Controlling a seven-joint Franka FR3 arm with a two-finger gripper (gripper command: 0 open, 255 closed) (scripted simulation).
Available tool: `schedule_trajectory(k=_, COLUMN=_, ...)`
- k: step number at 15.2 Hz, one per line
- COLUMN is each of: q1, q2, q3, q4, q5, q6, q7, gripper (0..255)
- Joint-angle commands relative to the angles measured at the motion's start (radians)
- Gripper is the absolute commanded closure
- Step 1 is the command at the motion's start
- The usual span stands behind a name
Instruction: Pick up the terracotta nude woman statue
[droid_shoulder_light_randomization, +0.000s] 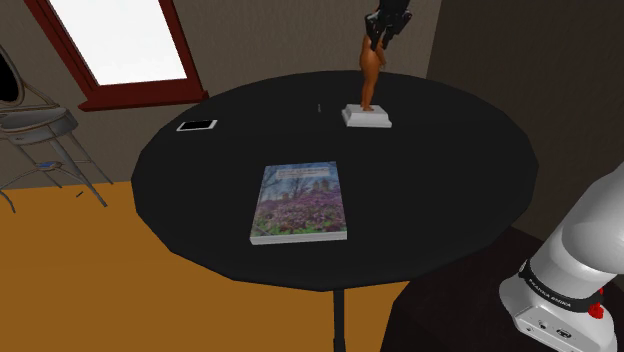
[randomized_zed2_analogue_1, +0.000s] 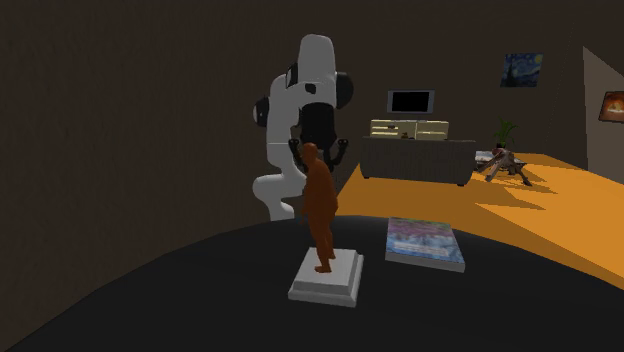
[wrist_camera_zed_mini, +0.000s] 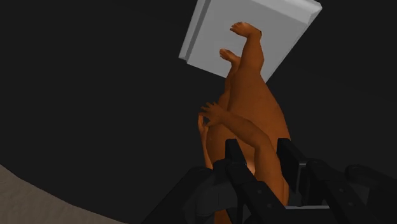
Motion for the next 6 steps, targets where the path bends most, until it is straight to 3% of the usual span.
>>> schedule_trajectory(k=1, q1=0.000, q2=0.009, q3=0.000, q4=0.041, q5=0.001, q6=-0.029, q7=-0.003, gripper=255)
schedule_trajectory(k=6, q1=0.001, q2=0.025, q3=0.001, q4=0.104, q5=0.003, q6=-0.075, q7=-0.008, gripper=255)
